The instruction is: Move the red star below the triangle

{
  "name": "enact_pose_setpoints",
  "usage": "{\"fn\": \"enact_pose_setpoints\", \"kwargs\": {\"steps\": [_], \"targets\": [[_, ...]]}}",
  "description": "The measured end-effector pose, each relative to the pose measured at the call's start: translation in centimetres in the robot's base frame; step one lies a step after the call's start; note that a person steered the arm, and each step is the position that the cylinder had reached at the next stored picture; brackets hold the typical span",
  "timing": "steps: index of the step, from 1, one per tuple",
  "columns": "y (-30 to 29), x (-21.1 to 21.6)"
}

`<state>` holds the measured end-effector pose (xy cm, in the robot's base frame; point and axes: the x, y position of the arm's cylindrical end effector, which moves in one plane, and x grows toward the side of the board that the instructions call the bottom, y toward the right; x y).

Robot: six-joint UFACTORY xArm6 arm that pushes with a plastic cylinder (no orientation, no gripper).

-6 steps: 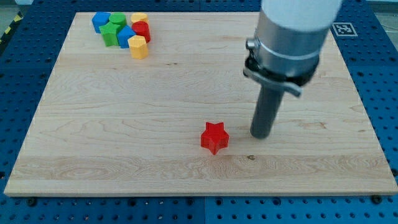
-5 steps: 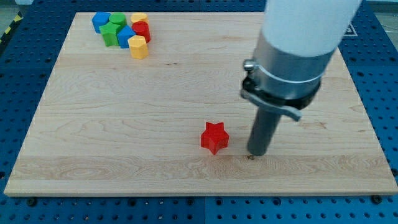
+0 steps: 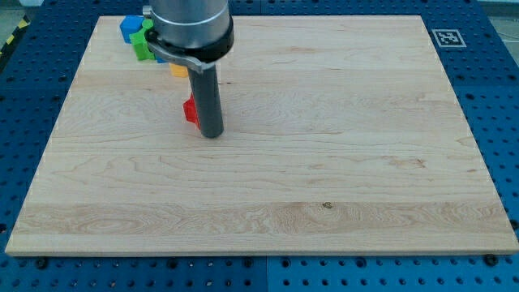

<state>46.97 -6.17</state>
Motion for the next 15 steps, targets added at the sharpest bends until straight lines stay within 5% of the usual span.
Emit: {"fn": "enact_pose_setpoints", "kwargs": {"steps": [2, 6, 9, 11, 15], "targets": [[7.3, -0.2], [-8.6, -5.4], [-10.2, 2.3], [-10.4, -3.7], [-8.4, -3.2]]}}
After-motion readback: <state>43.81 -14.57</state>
